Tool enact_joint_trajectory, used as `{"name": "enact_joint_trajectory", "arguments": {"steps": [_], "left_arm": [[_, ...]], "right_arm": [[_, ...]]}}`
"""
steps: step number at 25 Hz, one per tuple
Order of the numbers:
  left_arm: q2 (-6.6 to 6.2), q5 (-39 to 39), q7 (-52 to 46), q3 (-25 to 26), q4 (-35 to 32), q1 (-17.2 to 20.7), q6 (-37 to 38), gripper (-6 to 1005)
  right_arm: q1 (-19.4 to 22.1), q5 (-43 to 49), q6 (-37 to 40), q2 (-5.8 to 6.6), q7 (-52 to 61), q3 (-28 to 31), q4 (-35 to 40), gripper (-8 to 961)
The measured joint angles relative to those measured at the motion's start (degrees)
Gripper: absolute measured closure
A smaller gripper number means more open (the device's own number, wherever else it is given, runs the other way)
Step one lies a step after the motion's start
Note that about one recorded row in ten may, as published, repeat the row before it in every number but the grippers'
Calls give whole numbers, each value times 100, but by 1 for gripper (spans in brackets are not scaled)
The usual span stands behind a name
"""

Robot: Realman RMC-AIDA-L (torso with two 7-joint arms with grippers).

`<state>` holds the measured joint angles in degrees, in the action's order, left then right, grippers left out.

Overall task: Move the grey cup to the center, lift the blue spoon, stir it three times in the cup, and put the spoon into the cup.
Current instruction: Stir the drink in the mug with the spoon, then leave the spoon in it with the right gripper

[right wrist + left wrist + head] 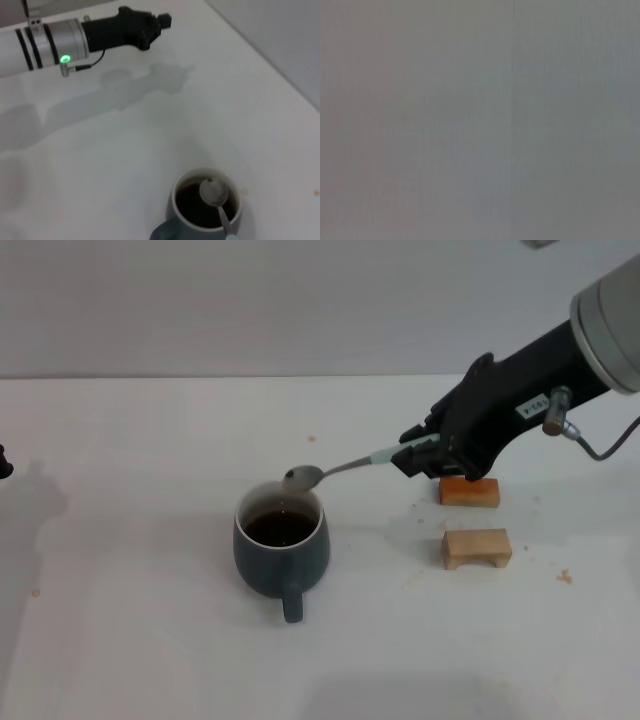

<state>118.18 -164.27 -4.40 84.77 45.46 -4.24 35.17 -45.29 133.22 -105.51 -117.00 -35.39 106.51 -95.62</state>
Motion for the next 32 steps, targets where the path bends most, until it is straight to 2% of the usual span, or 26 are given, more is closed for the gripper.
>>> {"name": "enact_joint_trajectory", "arguments": {"steps": [18, 32], "left_arm": [[12, 61, 0, -41, -35, 21, 61, 1001], [12, 81, -143, -18, -169, -30, 305, 1001]], "right_arm": [[-524, 328, 370, 10, -518, -181, 1474, 794], [-1398, 667, 671, 70, -627, -381, 2392, 794]]}}
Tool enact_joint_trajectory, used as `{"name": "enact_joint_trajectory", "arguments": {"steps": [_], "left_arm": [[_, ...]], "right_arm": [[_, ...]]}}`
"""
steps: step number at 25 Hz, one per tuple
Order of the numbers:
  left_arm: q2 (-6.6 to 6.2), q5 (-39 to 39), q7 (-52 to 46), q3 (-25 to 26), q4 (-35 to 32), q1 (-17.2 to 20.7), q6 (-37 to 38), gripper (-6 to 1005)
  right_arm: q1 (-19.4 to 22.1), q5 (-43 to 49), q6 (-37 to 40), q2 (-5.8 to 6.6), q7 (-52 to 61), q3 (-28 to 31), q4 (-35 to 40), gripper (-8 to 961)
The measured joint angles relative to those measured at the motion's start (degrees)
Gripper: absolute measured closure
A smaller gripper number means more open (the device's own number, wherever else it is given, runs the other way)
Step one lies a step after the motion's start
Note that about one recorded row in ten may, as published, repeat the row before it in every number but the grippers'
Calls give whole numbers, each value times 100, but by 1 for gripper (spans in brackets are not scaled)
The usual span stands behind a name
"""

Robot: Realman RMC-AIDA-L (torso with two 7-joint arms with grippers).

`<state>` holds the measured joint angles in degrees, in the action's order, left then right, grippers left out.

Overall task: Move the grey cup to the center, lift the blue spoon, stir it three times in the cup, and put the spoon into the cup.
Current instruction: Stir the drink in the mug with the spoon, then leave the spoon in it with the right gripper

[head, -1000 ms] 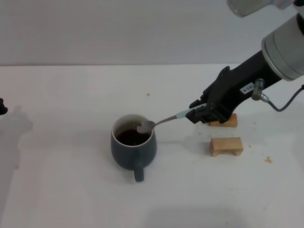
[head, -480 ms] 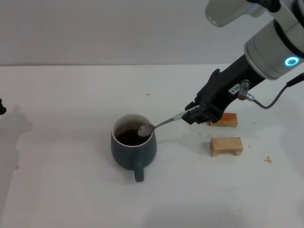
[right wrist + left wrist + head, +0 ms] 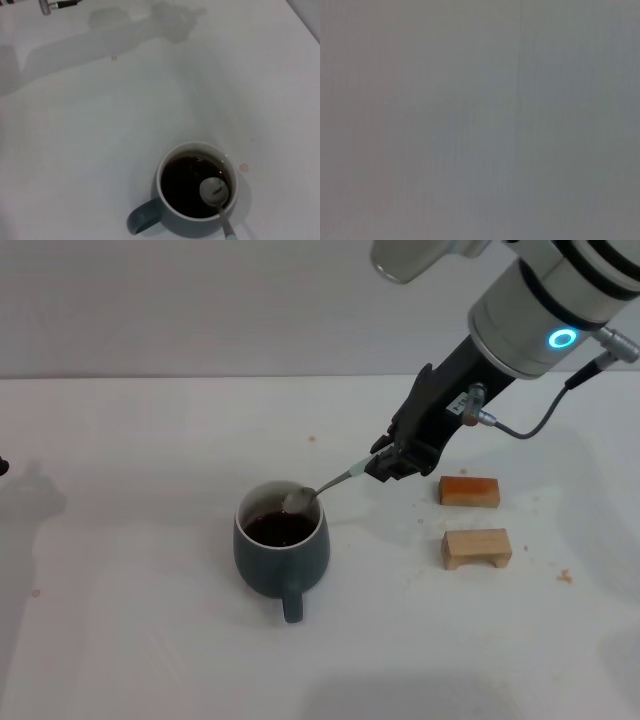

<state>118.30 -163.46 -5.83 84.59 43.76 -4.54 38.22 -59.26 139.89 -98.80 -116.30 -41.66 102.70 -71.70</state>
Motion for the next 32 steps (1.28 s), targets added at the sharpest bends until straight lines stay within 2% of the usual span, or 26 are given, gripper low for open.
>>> {"name": "enact_joint_trajectory", "arguments": {"steps": [14, 32], "left_arm": [[-9, -2, -139, -25, -42, 83, 255, 1001], [-9, -2, -155, -118, 18, 127, 370, 1001]], "right_arm": [[-374, 16, 139, -95, -116, -86, 699, 794], [-922, 239, 440, -141, -123, -223, 1415, 794]]}}
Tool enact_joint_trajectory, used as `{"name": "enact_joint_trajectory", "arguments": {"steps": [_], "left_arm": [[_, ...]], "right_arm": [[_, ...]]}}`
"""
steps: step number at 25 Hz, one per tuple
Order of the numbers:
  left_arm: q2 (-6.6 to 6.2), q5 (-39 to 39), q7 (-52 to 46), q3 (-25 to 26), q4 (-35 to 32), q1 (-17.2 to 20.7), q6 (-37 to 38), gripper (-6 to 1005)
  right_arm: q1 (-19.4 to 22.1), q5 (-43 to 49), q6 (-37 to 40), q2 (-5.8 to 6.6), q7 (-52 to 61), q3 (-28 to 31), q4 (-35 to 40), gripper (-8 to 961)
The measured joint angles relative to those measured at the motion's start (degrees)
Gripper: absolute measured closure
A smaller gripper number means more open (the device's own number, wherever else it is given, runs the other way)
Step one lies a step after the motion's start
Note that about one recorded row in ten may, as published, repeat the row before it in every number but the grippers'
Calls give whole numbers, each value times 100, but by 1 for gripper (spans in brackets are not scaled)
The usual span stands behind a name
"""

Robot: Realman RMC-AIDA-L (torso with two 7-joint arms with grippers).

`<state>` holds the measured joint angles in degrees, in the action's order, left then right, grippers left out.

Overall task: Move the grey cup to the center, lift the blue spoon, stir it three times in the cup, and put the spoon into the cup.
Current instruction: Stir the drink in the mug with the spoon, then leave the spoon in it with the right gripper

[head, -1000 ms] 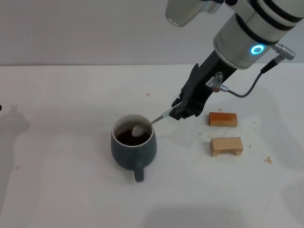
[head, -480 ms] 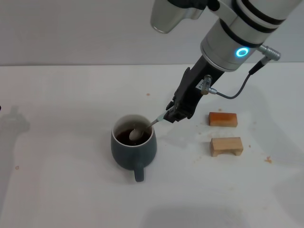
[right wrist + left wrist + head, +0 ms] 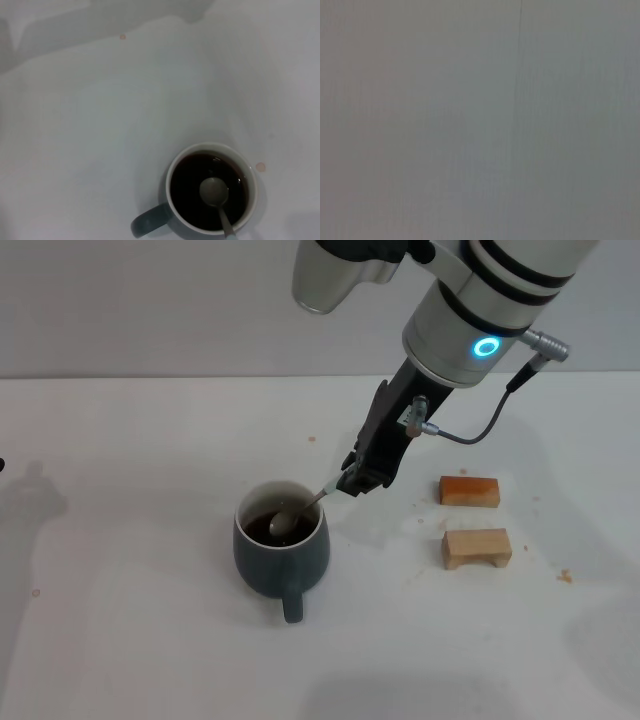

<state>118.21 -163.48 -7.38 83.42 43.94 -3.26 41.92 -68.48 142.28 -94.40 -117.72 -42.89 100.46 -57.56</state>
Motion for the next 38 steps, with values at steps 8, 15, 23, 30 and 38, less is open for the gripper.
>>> {"name": "enact_joint_trajectory", "arguments": {"steps": [8, 15, 23, 30, 38], "left_arm": [[0, 0, 0, -28, 0, 2, 38, 1001], [0, 0, 0, -25, -36, 1, 46, 1001], [0, 0, -2, -10, -53, 1, 104, 1001], [-3, 1, -59, -19, -71, 1, 193, 1001], [-9, 1, -79, -12, -88, 1, 233, 1001]], "right_arm": [[-70, 107, 70, -43, -3, -18, 183, 793], [-77, 133, 138, -51, -10, -129, 236, 793], [-94, 88, 142, -98, -10, -169, 246, 793], [-138, -110, 423, -112, 19, -366, 365, 794], [-215, 28, 719, -84, 37, -358, 576, 794]]}}
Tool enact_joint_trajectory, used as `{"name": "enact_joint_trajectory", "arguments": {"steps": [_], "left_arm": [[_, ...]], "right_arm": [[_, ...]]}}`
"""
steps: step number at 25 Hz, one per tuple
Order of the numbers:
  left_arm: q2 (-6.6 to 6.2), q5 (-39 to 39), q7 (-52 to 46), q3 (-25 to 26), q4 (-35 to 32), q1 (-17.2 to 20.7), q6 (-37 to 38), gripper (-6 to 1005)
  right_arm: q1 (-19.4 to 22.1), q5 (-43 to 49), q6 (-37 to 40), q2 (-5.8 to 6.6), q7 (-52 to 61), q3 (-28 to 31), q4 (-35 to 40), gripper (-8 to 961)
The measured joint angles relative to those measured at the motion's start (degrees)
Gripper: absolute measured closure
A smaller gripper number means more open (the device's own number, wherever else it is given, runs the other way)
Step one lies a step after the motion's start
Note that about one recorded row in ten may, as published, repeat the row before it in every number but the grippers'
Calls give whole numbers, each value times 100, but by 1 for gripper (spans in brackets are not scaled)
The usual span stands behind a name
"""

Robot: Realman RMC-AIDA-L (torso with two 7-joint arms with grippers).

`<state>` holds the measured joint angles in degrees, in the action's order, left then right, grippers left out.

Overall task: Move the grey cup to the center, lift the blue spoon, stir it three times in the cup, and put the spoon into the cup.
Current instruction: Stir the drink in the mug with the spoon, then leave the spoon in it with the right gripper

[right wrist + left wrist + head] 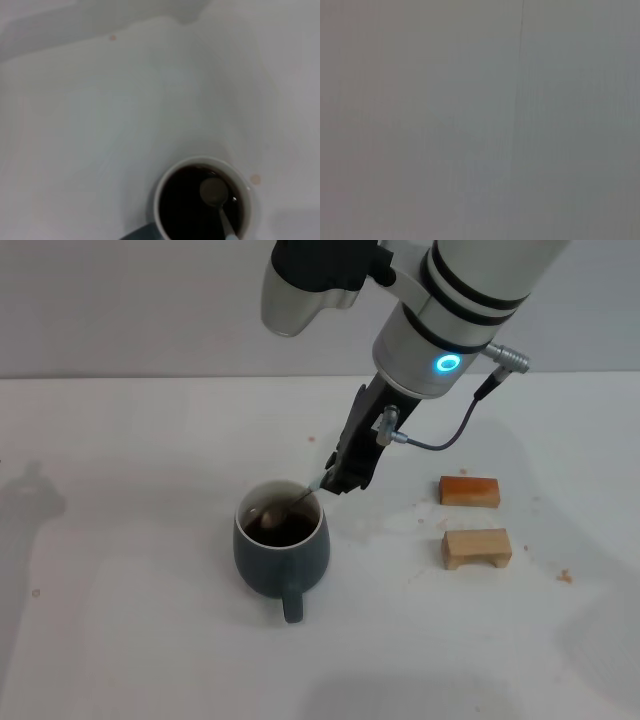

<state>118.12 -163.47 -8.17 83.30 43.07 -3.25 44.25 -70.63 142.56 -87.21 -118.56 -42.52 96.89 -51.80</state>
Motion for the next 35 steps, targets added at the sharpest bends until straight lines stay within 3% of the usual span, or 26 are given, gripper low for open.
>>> {"name": "enact_joint_trajectory", "arguments": {"steps": [14, 26, 35], "left_arm": [[-9, 0, -1, 29, 6, -6, 24, 1001], [-9, 0, -58, 29, 9, 42, 166, 1001], [-9, 0, -62, 28, 3, 46, 173, 1001]], "right_arm": [[17, -160, -417, -19, 10, -11, -35, 794], [-50, -86, 100, -26, 59, -172, 31, 794], [13, 103, -231, -3, 73, -168, 16, 794]]}}
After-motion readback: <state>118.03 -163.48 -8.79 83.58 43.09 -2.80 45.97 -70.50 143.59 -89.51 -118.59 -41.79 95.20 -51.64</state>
